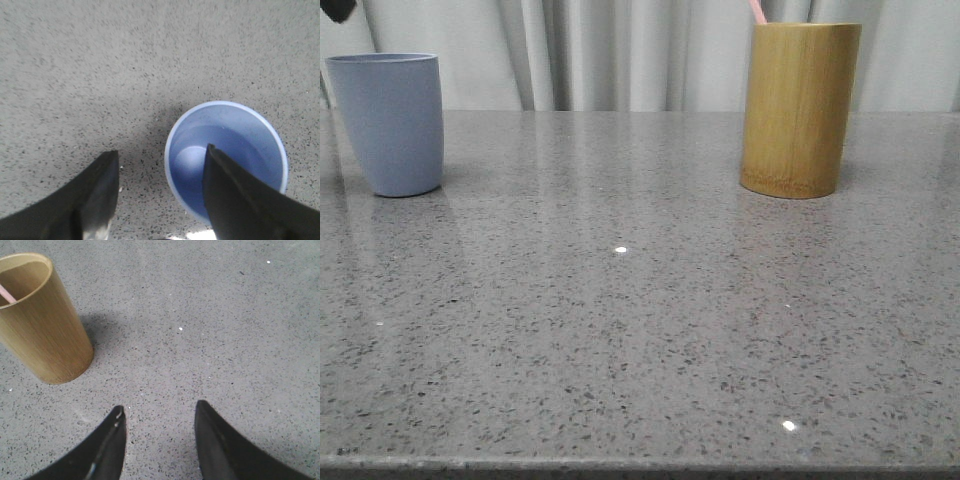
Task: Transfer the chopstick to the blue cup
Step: 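Reach the left gripper down over the light blue cup and grasp its rim, then slide the light blue cup with the left gripper toward the bamboo cup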
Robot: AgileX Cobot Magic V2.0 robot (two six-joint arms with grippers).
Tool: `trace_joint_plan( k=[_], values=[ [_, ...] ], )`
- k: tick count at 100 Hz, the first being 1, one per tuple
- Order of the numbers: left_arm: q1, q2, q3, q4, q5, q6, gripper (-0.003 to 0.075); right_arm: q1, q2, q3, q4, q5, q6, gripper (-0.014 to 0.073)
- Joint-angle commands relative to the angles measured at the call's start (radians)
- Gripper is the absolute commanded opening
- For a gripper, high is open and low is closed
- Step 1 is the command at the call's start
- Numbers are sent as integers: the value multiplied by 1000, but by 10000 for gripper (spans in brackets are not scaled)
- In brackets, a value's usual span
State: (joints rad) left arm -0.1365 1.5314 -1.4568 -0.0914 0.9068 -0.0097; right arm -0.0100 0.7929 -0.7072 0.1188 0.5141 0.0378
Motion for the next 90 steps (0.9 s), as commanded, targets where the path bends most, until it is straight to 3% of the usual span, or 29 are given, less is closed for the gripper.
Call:
trace_joint_plan(
  k=[1, 62, 72, 90],
  values=[
    [-8, 3, -74, -31, -5, -3, 377, -2, 0, -38, 6, -61, -12, 345],
    [-8, 141, -111, -47, 63, -3, 368, -2, 0, -38, 6, -61, -12, 345],
    [-8, 149, -111, -48, 63, -3, 282, -2, 0, -38, 6, -61, -12, 345],
    [-8, 152, -111, -56, 56, -3, 9, -2, 0, -38, 6, -61, -12, 345]
  ],
)
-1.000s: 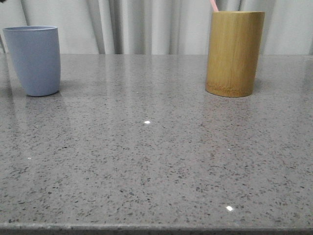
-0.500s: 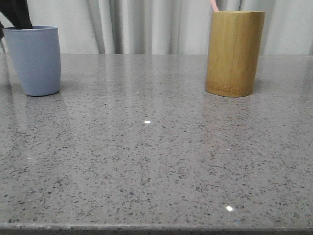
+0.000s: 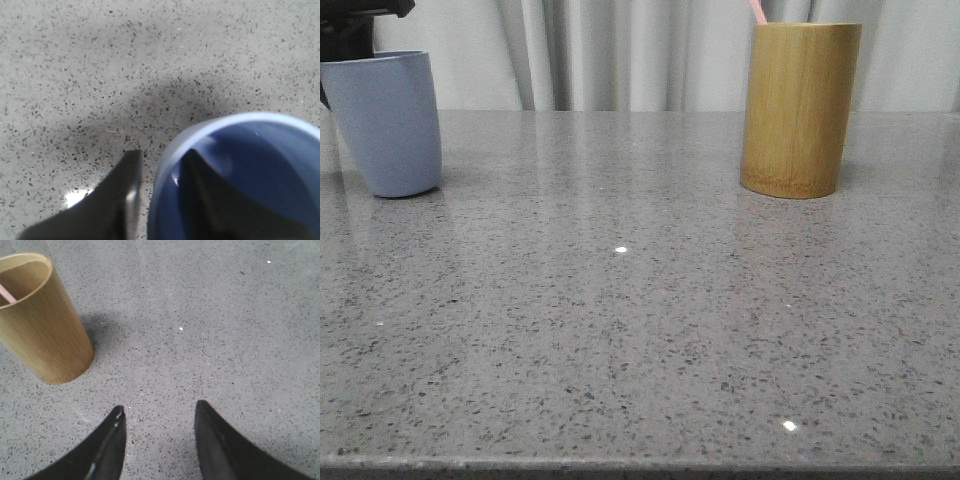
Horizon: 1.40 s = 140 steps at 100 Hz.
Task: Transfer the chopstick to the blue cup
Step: 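Slide the light blue cup with the left gripper toward the bamboo cup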
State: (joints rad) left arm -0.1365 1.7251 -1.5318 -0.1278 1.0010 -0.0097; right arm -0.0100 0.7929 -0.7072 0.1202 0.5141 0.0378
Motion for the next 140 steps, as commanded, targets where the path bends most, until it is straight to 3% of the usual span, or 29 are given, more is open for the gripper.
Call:
trace_joint_plan(
  k=[1, 33, 76, 108, 115, 140],
  values=[
    [-8, -42, -36, -19, -38, -3, -10, -2, 0, -38, 4, -61, -12, 345],
    [-44, -40, -48, -99, -91, 47, -19, -2, 0, -38, 4, -61, -12, 345],
    [-257, 132, -313, -99, -32, 47, -19, -2, 0, -38, 4, -58, -12, 345],
    [-316, 214, -404, -101, 10, 47, -17, -2, 0, -38, 4, -57, -12, 345],
    [-316, 216, -404, -105, 17, 47, 15, -2, 0, -38, 4, -57, -12, 345],
    [-316, 216, -423, -111, 25, 47, 267, -2, 0, -38, 4, -57, -12, 345]
  ],
)
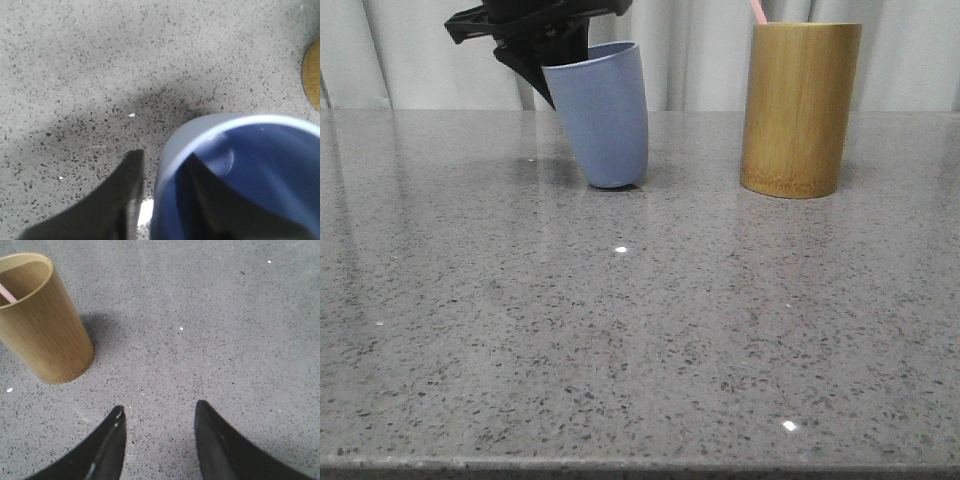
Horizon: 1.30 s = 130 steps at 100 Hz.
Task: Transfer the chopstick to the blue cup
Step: 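Slide the light blue cup with the left gripper toward the bamboo cup, then release the blue cup and raise the left gripper away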
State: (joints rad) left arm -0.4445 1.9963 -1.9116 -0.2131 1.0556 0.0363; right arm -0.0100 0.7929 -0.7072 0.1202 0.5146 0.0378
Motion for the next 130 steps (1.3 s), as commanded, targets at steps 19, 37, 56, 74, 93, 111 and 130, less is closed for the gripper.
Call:
trace_joint_plan(
  k=[19, 37, 56, 74, 93, 111, 130],
  values=[
    [-8, -55, -87, -32, -2, 1, 308, -2, 0, -38, 5, -56, -12, 345],
    [-8, -60, -114, -40, 20, 1, 306, -2, 0, -38, 5, -56, -12, 345],
    [-8, -90, -114, -54, 8, 1, 306, -2, 0, -38, 5, -56, -12, 345],
    [-6, -158, -114, -47, -19, 1, 306, 0, 0, -38, 5, -57, -12, 345],
    [8, -247, -72, 35, -36, -26, 301, 0, 0, -38, 5, -53, -12, 345],
    [83, -357, 52, 56, -60, -36, 259, 0, 0, -38, 5, -49, -12, 345],
    [189, -519, 268, 56, -146, -53, 242, 1, 0, -38, 6, -49, -12, 345]
  ],
)
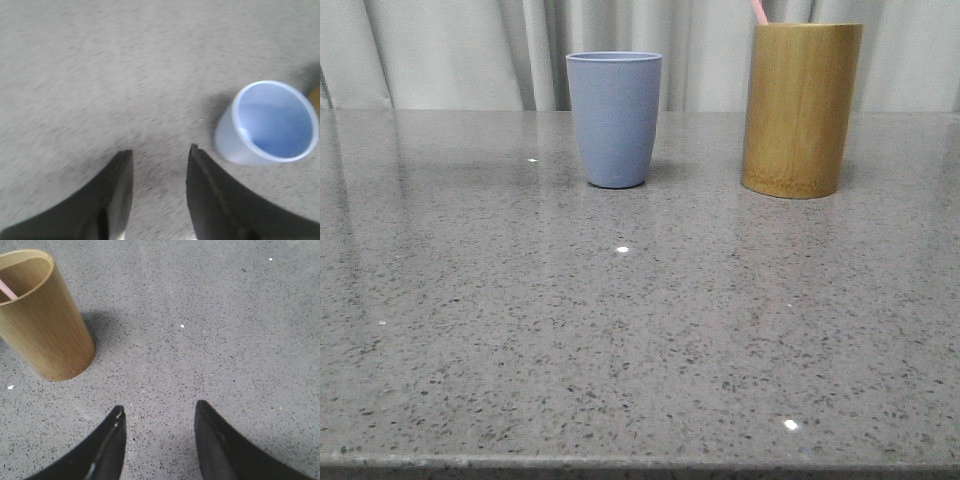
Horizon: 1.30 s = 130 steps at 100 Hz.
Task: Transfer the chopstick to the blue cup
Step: 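Release the blue cup and raise the left gripper away, then lower the right gripper over the bamboo cup and grasp the pink chopstick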
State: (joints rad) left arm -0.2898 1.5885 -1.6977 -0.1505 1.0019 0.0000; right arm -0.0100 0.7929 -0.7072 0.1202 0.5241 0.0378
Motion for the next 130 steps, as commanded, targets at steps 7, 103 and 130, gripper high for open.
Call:
trace_joint_plan(
  k=[7, 103, 130],
  values=[
    [68, -175, 141, -7, -119, -23, 242, 1, 0, -38, 6, -58, -12, 345],
    [198, -936, 823, 15, -232, -50, 242, 150, 89, -194, 6, -46, -20, 345],
    [198, -939, 823, 15, -230, -50, 242, 292, 258, -407, 6, -53, -51, 345]
  ],
)
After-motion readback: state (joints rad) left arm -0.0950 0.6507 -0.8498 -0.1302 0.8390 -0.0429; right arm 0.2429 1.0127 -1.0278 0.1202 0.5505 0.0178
